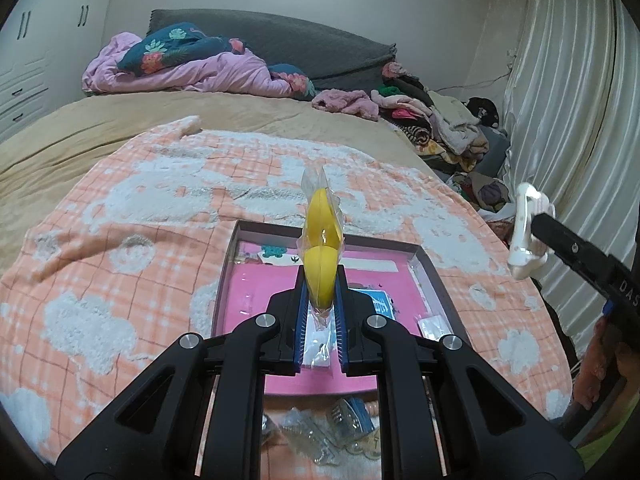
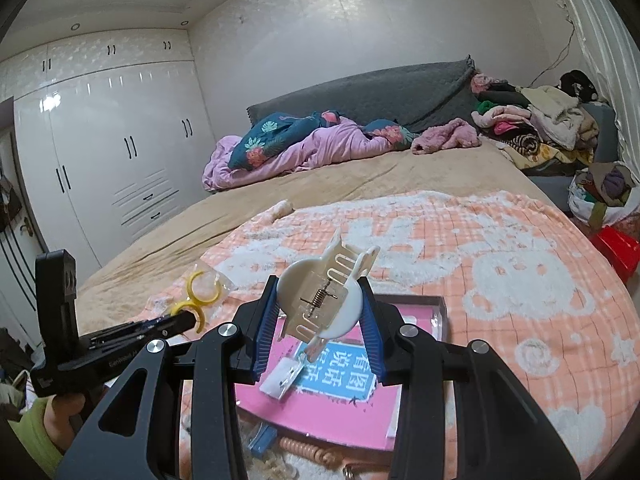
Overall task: Organize jewelry
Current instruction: 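Carry both items over the box and release them inside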
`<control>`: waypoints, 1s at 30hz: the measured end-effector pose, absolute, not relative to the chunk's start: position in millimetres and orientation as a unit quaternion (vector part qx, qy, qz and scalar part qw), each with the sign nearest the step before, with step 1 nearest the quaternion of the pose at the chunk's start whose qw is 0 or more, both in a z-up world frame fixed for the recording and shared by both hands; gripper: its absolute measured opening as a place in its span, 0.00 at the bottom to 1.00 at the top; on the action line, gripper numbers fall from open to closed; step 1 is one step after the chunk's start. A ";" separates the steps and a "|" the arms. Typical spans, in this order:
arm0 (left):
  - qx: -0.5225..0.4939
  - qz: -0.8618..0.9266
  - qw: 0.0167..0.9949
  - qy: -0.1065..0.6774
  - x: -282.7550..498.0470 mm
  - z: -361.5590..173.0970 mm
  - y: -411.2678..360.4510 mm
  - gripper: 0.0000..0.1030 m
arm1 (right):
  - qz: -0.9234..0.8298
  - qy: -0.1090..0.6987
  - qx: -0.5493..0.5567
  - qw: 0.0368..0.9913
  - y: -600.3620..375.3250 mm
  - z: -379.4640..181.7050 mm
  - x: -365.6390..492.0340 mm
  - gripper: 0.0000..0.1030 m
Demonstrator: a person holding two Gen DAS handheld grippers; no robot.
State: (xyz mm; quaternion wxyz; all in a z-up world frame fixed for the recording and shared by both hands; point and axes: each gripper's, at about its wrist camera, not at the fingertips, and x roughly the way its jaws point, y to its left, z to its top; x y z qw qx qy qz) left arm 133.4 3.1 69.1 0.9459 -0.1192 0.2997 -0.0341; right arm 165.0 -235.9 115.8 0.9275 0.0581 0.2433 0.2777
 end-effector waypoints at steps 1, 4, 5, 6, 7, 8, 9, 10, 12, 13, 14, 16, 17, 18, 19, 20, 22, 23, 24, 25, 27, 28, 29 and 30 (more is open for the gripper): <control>-0.118 -0.033 0.946 0.301 135.4 68.4 2.9 0.05 | 0.279 0.244 0.054 0.927 -233.8 115.2 168.9 0.36; -0.115 -0.030 0.944 0.309 143.9 63.6 2.3 0.05 | 0.277 0.253 0.048 0.926 -231.0 107.3 180.2 0.36; -0.114 -0.030 0.943 0.311 146.1 62.0 2.1 0.05 | 0.276 0.258 0.048 0.925 -231.2 103.5 183.3 0.36; -0.112 -0.028 0.943 0.313 147.9 59.9 2.0 0.05 | 0.277 0.265 0.048 0.922 -231.4 97.8 187.1 0.36; -0.112 -0.028 0.942 0.315 150.2 57.4 1.6 0.05 | 0.275 0.271 0.049 0.921 -231.9 93.6 190.1 0.36; -0.111 -0.028 0.942 0.317 152.1 55.8 0.9 0.05 | 0.274 0.277 0.049 0.920 -232.4 88.3 193.2 0.36; -0.107 -0.025 0.941 0.319 154.1 53.0 -0.1 0.05 | 0.273 0.282 0.049 0.918 -232.7 83.9 195.8 0.36; -0.105 -0.023 0.941 0.321 155.6 50.6 -0.7 0.05 | 0.270 0.291 0.047 0.917 -232.8 76.9 200.4 0.36; -0.106 -0.018 0.939 0.328 159.1 43.1 -1.9 0.05 | 0.263 0.303 0.044 0.915 -232.4 66.2 206.6 0.36; -0.108 -0.017 0.937 0.332 160.4 40.0 -1.4 0.05 | 0.259 0.315 0.043 0.912 -231.4 57.9 211.2 0.36; -0.110 -0.016 0.936 0.335 161.3 36.9 -1.2 0.05 | 0.258 0.321 0.043 0.911 -230.9 52.9 213.6 0.36; -0.108 -0.013 0.933 0.343 164.2 29.8 -1.4 0.05 | 0.253 0.336 0.042 0.906 -229.1 40.8 217.7 0.36; -0.107 -0.011 0.932 0.347 165.5 26.6 -0.7 0.05 | 0.252 0.341 0.041 0.905 -228.4 37.0 218.7 0.36; -0.108 -0.010 0.930 0.351 166.5 23.7 0.3 0.05 | 0.251 0.344 0.040 0.904 -227.6 33.7 219.4 0.36; -0.109 -0.008 0.928 0.356 167.9 19.9 1.5 0.05 | 0.251 0.348 0.038 0.902 -225.9 30.2 219.6 0.36; -0.108 -0.006 0.927 0.358 168.3 17.4 2.7 0.05 | 0.251 0.351 0.036 0.901 -224.6 27.4 219.7 0.36; -0.109 -0.002 0.924 0.366 170.2 11.0 5.8 0.05 | 0.251 0.357 0.029 0.900 -221.4 21.5 218.6 0.36; -0.111 -0.002 0.923 0.369 170.6 7.9 7.5 0.05 | 0.250 0.360 0.026 0.898 -220.3 18.7 219.0 0.36; -0.112 -0.002 0.921 0.373 171.0 4.6 8.9 0.05 | 0.250 0.366 0.023 0.896 -218.3 14.6 219.3 0.36; -0.114 -0.002 0.919 0.377 171.4 1.7 9.7 0.05 | 0.250 0.370 0.022 0.894 -217.8 12.3 220.1 0.36; -0.116 -0.001 0.916 0.383 171.2 -3.9 12.0 0.05 | 0.250 0.376 0.020 0.892 -216.5 8.3 220.5 0.36; -0.117 0.001 0.915 0.386 171.0 -6.7 12.6 0.05 | 0.249 0.380 0.018 0.891 -215.3 6.1 221.1 0.36; -0.118 0.001 0.914 0.388 170.6 -8.1 13.2 0.05 | 0.250 0.382 0.017 0.889 -214.6 4.5 221.9 0.36; -0.118 0.002 0.914 0.389 170.7 -9.0 13.5 0.05 | 0.250 0.384 0.016 0.889 -213.9 3.2 222.3 0.36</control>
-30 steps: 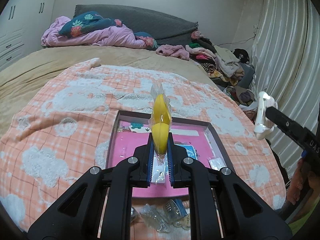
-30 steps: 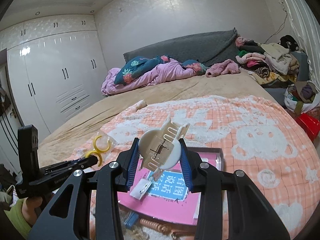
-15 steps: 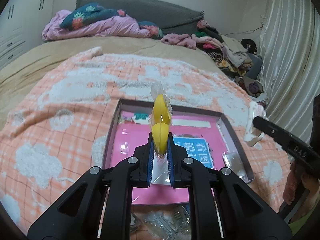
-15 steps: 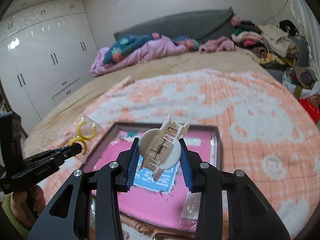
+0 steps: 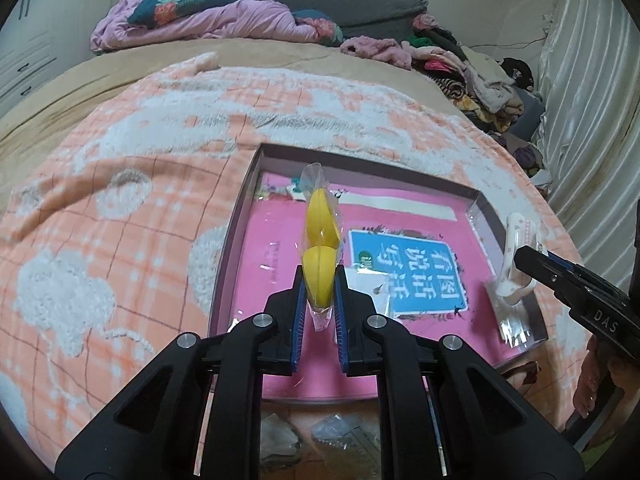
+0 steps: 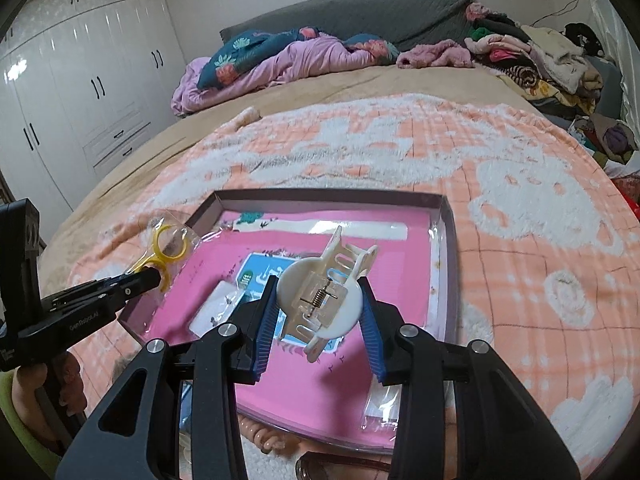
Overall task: Organize jewelry
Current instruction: 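Carry both items over the box and release them inside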
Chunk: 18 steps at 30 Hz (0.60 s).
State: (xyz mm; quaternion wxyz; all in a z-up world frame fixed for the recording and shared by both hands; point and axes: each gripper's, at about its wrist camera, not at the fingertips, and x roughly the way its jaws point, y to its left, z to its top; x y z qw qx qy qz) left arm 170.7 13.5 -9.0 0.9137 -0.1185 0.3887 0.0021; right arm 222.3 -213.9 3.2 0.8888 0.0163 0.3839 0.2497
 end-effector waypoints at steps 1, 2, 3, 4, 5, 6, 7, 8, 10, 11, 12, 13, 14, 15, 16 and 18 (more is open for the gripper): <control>-0.119 0.003 0.913 0.390 170.4 -10.3 14.3 0.05 | 0.249 0.386 0.015 0.888 -213.4 1.7 222.7 0.36; -0.120 0.004 0.913 0.391 170.2 -11.1 15.0 0.06 | 0.249 0.388 0.015 0.887 -213.0 0.4 223.5 0.36; -0.121 0.004 0.912 0.392 170.2 -11.3 15.6 0.06 | 0.249 0.389 0.015 0.887 -213.1 -0.6 224.0 0.36; -0.122 0.004 0.912 0.392 169.7 -11.6 15.9 0.06 | 0.249 0.390 0.015 0.886 -213.3 -1.0 224.2 0.36; -0.122 0.004 0.912 0.392 169.5 -11.2 15.9 0.06 | 0.248 0.391 0.014 0.886 -213.6 -1.4 224.6 0.36; -0.122 0.004 0.912 0.392 169.7 -11.3 16.0 0.07 | 0.247 0.391 0.015 0.886 -214.1 -1.9 225.0 0.36; -0.122 0.005 0.912 0.393 169.1 -11.4 16.4 0.08 | 0.247 0.392 0.016 0.886 -214.9 -2.1 225.7 0.36; -0.121 0.006 0.912 0.393 168.8 -11.1 16.2 0.10 | 0.246 0.393 0.017 0.886 -215.2 -2.7 225.9 0.36; -0.122 0.008 0.911 0.394 166.7 -10.6 17.1 0.17 | 0.244 0.398 0.017 0.884 -215.6 -5.0 227.3 0.36; -0.123 0.008 0.911 0.393 165.2 -10.1 17.5 0.23 | 0.242 0.402 0.017 0.883 -215.6 -6.5 228.0 0.36; -0.123 0.009 0.912 0.391 163.4 -9.2 18.0 0.25 | 0.241 0.405 0.017 0.882 -215.6 -8.0 228.6 0.36; -0.121 0.011 0.913 0.390 162.5 -8.6 18.7 0.25 | 0.241 0.409 0.017 0.880 -215.5 -9.7 229.5 0.36; -0.121 0.012 0.913 0.390 162.2 -7.7 19.5 0.25 | 0.241 0.412 0.018 0.879 -215.7 -11.3 230.2 0.36; -0.122 0.013 0.913 0.389 161.2 -6.9 20.4 0.26 | 0.241 0.417 0.020 0.876 -215.7 -13.3 231.2 0.36; -0.123 0.014 0.913 0.389 160.6 -6.0 20.9 0.27 | 0.240 0.421 0.022 0.874 -215.8 -14.6 232.1 0.36; -0.124 0.013 0.914 0.387 159.0 -3.4 20.6 0.28 | 0.238 0.426 0.023 0.873 -215.9 -16.4 233.1 0.37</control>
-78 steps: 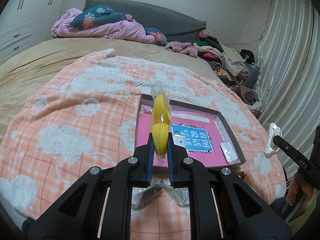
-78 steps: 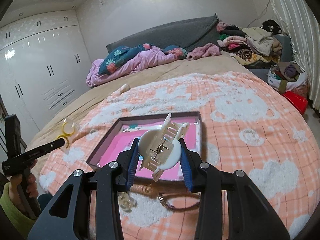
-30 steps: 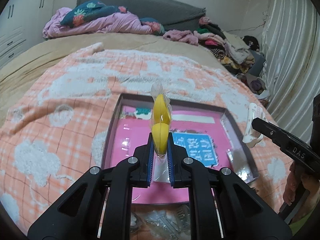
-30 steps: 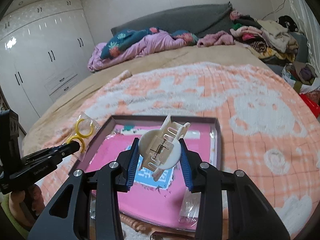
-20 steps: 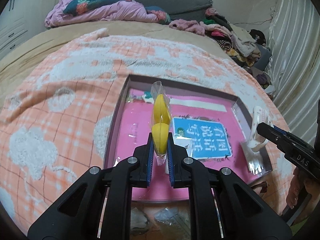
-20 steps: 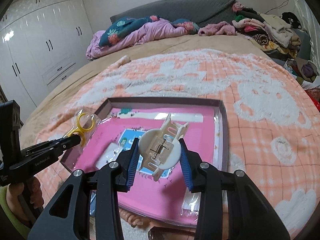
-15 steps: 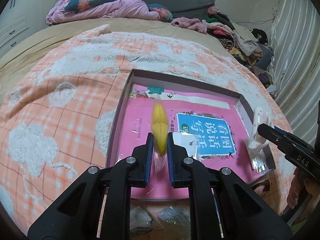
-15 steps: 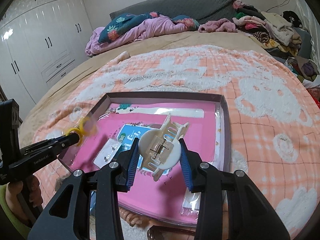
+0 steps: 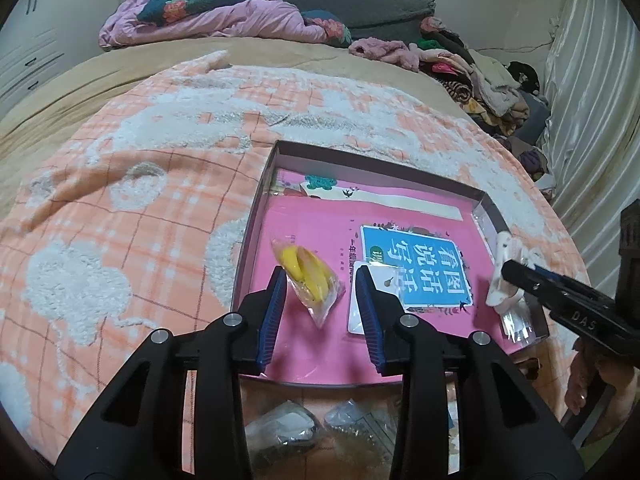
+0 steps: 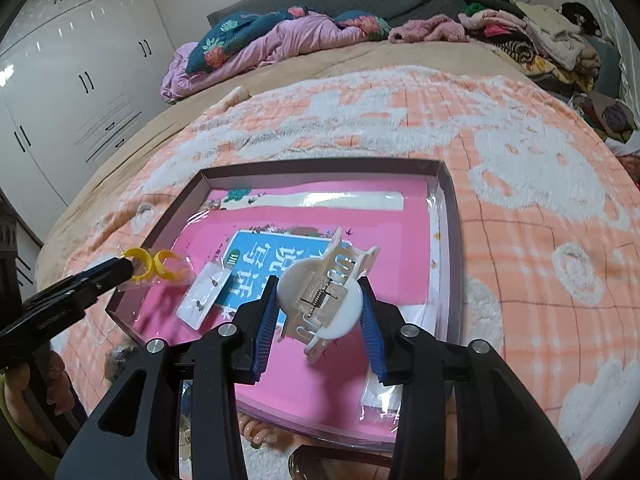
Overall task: Organize jewelry
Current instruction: 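Carry both items over the box and release them inside, then withdraw both tools from the box toward the remaining jewelry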
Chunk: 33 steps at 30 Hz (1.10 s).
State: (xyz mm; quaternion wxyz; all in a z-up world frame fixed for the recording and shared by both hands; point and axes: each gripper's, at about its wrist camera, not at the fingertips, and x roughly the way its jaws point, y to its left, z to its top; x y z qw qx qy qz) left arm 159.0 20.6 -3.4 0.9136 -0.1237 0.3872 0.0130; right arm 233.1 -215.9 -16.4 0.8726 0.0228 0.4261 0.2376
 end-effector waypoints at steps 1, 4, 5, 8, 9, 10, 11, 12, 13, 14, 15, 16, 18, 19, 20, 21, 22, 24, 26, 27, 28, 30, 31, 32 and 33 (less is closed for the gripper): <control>-0.121 0.014 0.914 0.386 158.4 -1.7 19.8 0.29 | 0.237 0.427 0.021 0.872 -215.8 -16.8 233.1 0.37; -0.118 0.014 0.916 0.383 156.6 2.4 18.7 0.31 | 0.237 0.427 0.021 0.872 -215.2 -16.8 233.0 0.37; -0.119 0.014 0.916 0.382 156.1 4.0 18.9 0.31 | 0.237 0.427 0.020 0.873 -215.0 -16.7 232.8 0.37; -0.120 0.012 0.918 0.377 153.4 9.6 18.1 0.31 | 0.235 0.424 0.020 0.874 -216.1 -15.5 231.7 0.41; -0.119 0.011 0.919 0.375 151.9 12.1 17.3 0.32 | 0.236 0.424 0.022 0.874 -216.8 -14.3 231.5 0.43; -0.119 0.011 0.920 0.374 150.6 13.6 17.2 0.32 | 0.236 0.423 0.026 0.875 -218.2 -12.2 231.0 0.45; -0.118 0.011 0.921 0.372 149.7 15.4 17.1 0.33 | 0.237 0.421 0.029 0.875 -219.7 -10.0 230.7 0.48; -0.118 0.011 0.921 0.370 148.4 17.7 17.2 0.37 | 0.238 0.418 0.032 0.876 -221.0 -7.3 230.1 0.51; -0.119 0.010 0.922 0.368 147.1 20.2 16.8 0.40 | 0.239 0.414 0.036 0.877 -222.9 -3.5 229.1 0.53; -0.119 0.010 0.923 0.366 145.9 22.3 16.3 0.47 | 0.239 0.411 0.039 0.879 -224.3 -0.1 228.3 0.58; -0.119 0.010 0.924 0.365 144.5 24.5 16.1 0.48 | 0.239 0.407 0.043 0.881 -226.7 4.1 226.8 0.63; -0.119 0.008 0.925 0.362 143.1 27.4 15.3 0.49 | 0.238 0.403 0.046 0.882 -228.4 7.1 225.6 0.65; -0.120 0.006 0.927 0.356 140.0 32.7 13.2 0.59 | 0.237 0.397 0.054 0.885 -232.5 13.8 222.9 0.73; -0.120 0.005 0.928 0.354 138.2 35.3 12.1 0.61 | 0.236 0.393 0.058 0.887 -235.1 17.5 221.2 0.76; -0.121 0.005 0.928 0.351 136.5 37.5 11.3 0.65 | 0.235 0.389 0.061 0.889 -237.5 20.8 219.9 0.79; -0.122 0.003 0.929 0.348 134.6 40.4 10.4 0.70 | 0.234 0.384 0.064 0.891 -239.8 24.0 218.1 0.81; -0.123 0.003 0.931 0.345 132.9 43.5 9.7 0.73 | 0.234 0.378 0.069 0.893 -242.7 29.1 215.7 0.81; -0.123 0.005 0.934 0.336 128.3 49.4 8.8 0.86 | 0.234 0.372 0.074 0.895 -246.5 35.1 212.6 0.82; -0.126 0.006 0.936 0.330 124.2 53.4 9.6 0.89 | 0.234 0.362 0.079 0.899 -250.8 43.3 207.5 0.82; -0.126 0.006 0.936 0.328 122.1 55.2 9.6 0.90 | 0.235 0.356 0.081 0.901 -253.3 47.7 203.9 0.82; -0.124 0.007 0.937 0.326 120.2 57.0 9.2 0.90 | 0.236 0.351 0.082 0.902 -255.1 51.1 200.6 0.82; -0.124 0.008 0.938 0.323 116.4 59.2 9.8 0.90 | 0.237 0.342 0.082 0.906 -258.8 57.4 193.4 0.82; -0.124 0.008 0.938 0.323 115.0 60.2 9.9 0.90 | 0.236 0.337 0.083 0.907 -260.6 60.0 190.0 0.82; -0.125 0.007 0.939 0.321 113.0 61.5 10.1 0.90 | 0.236 0.333 0.082 0.909 -262.7 63.1 186.8 0.82; -0.125 0.007 0.939 0.320 111.0 62.7 10.2 0.90 | 0.236 0.331 0.083 0.910 -263.5 64.3 184.1 0.82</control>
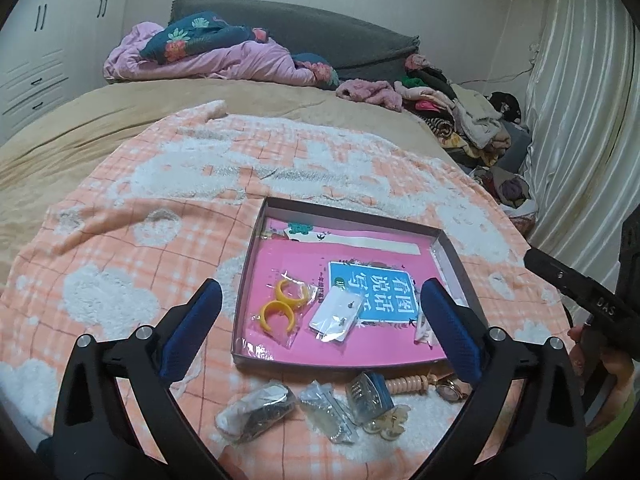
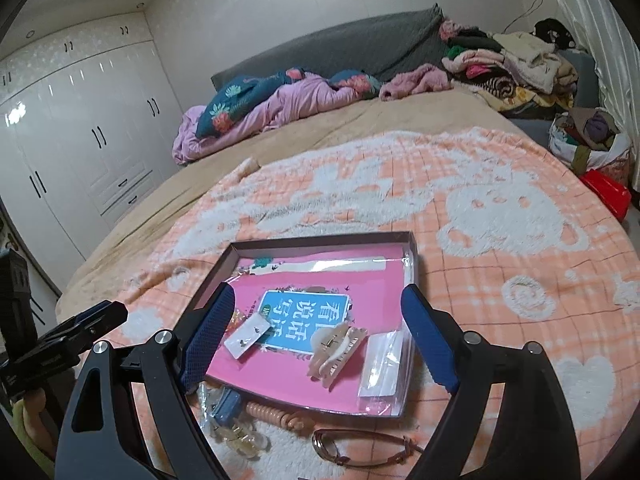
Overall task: Organize jewelry
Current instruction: 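Withdraw both tools from the box toward the remaining jewelry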
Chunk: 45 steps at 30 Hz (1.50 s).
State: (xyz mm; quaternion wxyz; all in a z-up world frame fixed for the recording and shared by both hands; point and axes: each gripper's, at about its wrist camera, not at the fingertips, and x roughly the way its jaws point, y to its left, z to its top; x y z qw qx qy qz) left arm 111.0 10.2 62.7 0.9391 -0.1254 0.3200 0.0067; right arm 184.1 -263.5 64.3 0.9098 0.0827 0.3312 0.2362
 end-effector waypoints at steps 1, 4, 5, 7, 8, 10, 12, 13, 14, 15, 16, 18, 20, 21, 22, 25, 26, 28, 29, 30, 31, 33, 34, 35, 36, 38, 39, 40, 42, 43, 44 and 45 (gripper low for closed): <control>-0.125 0.007 0.940 0.319 109.7 63.6 10.2 0.90 | 0.236 0.328 0.084 0.911 -265.4 67.0 180.2 0.82; -0.123 0.009 0.942 0.314 103.3 68.4 10.8 0.90 | 0.239 0.321 0.083 0.913 -268.6 72.7 171.0 0.82; -0.122 0.009 0.942 0.312 101.1 70.3 11.1 0.90 | 0.240 0.319 0.082 0.913 -268.7 74.0 168.7 0.82; -0.115 0.013 0.945 0.307 95.9 74.0 11.4 0.90 | 0.242 0.314 0.079 0.915 -268.9 76.8 162.8 0.82; -0.112 0.016 0.946 0.305 93.2 75.4 11.3 0.90 | 0.242 0.313 0.078 0.915 -269.0 77.1 160.1 0.82; -0.103 0.020 0.948 0.301 87.8 77.6 10.8 0.90 | 0.241 0.313 0.076 0.915 -269.3 75.7 154.7 0.82; -0.101 0.019 0.948 0.301 83.5 78.0 10.5 0.90 | 0.242 0.317 0.073 0.914 -269.0 73.3 148.7 0.82; -0.101 0.018 0.948 0.301 82.3 78.1 10.6 0.90 | 0.242 0.318 0.070 0.914 -268.3 72.5 146.5 0.82; -0.100 0.018 0.948 0.301 81.0 78.3 9.7 0.90 | 0.243 0.319 0.068 0.914 -267.3 71.6 143.5 0.82; -0.099 0.018 0.948 0.302 79.5 78.1 9.4 0.90 | 0.246 0.320 0.066 0.912 -266.4 71.2 139.6 0.82; -0.098 0.017 0.948 0.302 77.7 78.0 8.9 0.90 | 0.250 0.321 0.066 0.911 -265.7 71.3 137.0 0.82; -0.095 0.015 0.948 0.303 73.4 77.4 8.0 0.90 | 0.258 0.320 0.064 0.909 -264.1 72.0 130.9 0.82; -0.093 0.013 0.948 0.304 69.4 76.3 7.2 0.90 | 0.262 0.317 0.057 0.910 -261.1 73.8 123.4 0.82; -0.091 0.012 0.948 0.305 68.9 75.3 6.4 0.90 | 0.265 0.314 0.053 0.910 -259.4 75.0 119.2 0.82; -0.087 0.011 0.948 0.306 66.7 74.6 5.4 0.90 | 0.266 0.313 0.051 0.910 -258.6 75.7 117.1 0.82; -0.078 0.013 0.948 0.307 62.5 70.7 3.2 0.90 | 0.270 0.311 0.046 0.910 -254.8 77.8 110.3 0.82; -0.077 0.011 0.948 0.308 61.2 69.5 3.1 0.90 | 0.271 0.312 0.045 0.910 -254.1 77.8 108.8 0.82; -0.076 0.009 0.947 0.311 59.1 66.9 2.8 0.90 | 0.273 0.313 0.044 0.908 -253.0 77.4 106.1 0.82; -0.074 0.008 0.947 0.312 57.5 65.6 2.8 0.90 | 0.275 0.314 0.042 0.908 -252.5 77.0 104.6 0.82; -0.073 0.008 0.947 0.313 56.5 64.7 2.5 0.90 | 0.275 0.314 0.039 0.908 -251.7 76.8 103.2 0.82; -0.071 0.007 0.947 0.314 55.4 63.5 2.2 0.90 | 0.275 0.314 0.038 0.908 -250.9 76.5 102.4 0.82; -0.070 0.004 0.946 0.317 53.4 61.6 3.0 0.90 | 0.275 0.314 0.033 0.908 -249.2 75.3 100.1 0.82; -0.069 0.004 0.946 0.317 52.4 61.0 3.1 0.90 | 0.275 0.316 0.030 0.908 -248.4 74.3 99.3 0.82; -0.067 0.005 0.946 0.318 51.8 60.8 3.2 0.90 | 0.275 0.317 0.028 0.907 -247.7 73.6 98.5 0.82; -0.067 0.005 0.946 0.319 51.0 60.3 3.4 0.90 | 0.274 0.318 0.026 0.907 -246.7 72.4 97.5 0.82; -0.067 0.003 0.945 0.321 49.3 59.0 4.4 0.90 | 0.275 0.321 0.022 0.906 -245.2 70.5 96.0 0.82; -0.067 0.003 0.944 0.322 49.1 58.4 4.7 0.90 | 0.275 0.322 0.020 0.906 -244.2 69.3 95.5 0.82; -0.066 0.003 0.944 0.324 48.2 57.0 5.4 0.90 | 0.275 0.323 0.016 0.905 -242.8 67.7 94.4 0.82; -0.066 0.003 0.943 0.326 46.5 54.8 6.2 0.90 | 0.275 0.328 0.009 0.904 -239.8 63.7 92.3 0.82; -0.067 0.001 0.943 0.327 45.0 53.4 6.9 0.90 | 0.275 0.331 0.006 0.903 -238.7 62.0 91.8 0.82; -0.067 0.000 0.942 0.329 44.4 51.9 7.3 0.90 | 0.277 0.333 0.002 0.901 -237.0 59.8 90.7 0.82; -0.067 -0.001 0.941 0.331 43.5 50.0 8.0 0.90 | 0.278 0.335 -0.003 0.900 -235.2 57.6 89.7 0.82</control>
